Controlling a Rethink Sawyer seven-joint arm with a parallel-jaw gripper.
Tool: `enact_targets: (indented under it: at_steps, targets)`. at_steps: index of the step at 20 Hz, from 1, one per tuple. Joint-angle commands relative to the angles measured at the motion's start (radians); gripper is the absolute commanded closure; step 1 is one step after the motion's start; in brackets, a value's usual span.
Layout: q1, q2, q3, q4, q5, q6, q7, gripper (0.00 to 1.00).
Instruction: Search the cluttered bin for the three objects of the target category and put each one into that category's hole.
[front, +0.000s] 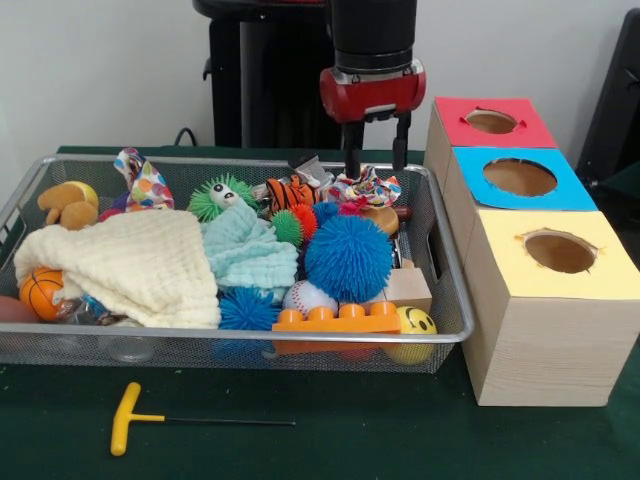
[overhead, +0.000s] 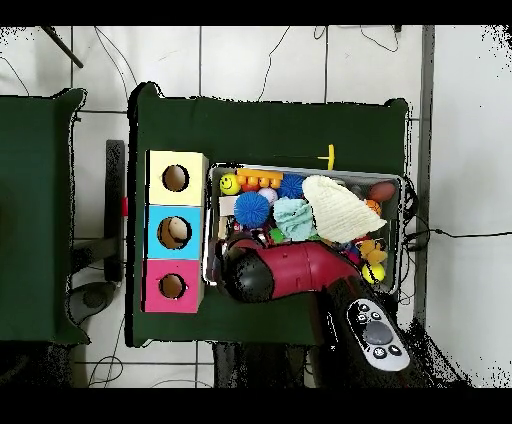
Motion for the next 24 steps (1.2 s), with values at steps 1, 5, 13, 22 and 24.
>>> enact_targets:
  at_steps: [1,5,13,22,24]
  targets:
    - [0.003,0.015,-0.079,0.028,-0.067,-0.036,0.11,0.0]
    - [0.008,0.023,-0.1,0.036,-0.07,-0.034,0.103,0.0]
    - [0.047,0.065,-0.151,0.031,-0.065,-0.055,0.124,0.0]
    - [0.084,0.087,-0.204,0.048,-0.049,-0.101,0.149,0.0]
    - [0.09,0.092,-0.215,0.054,-0.043,-0.118,0.158,0.0]
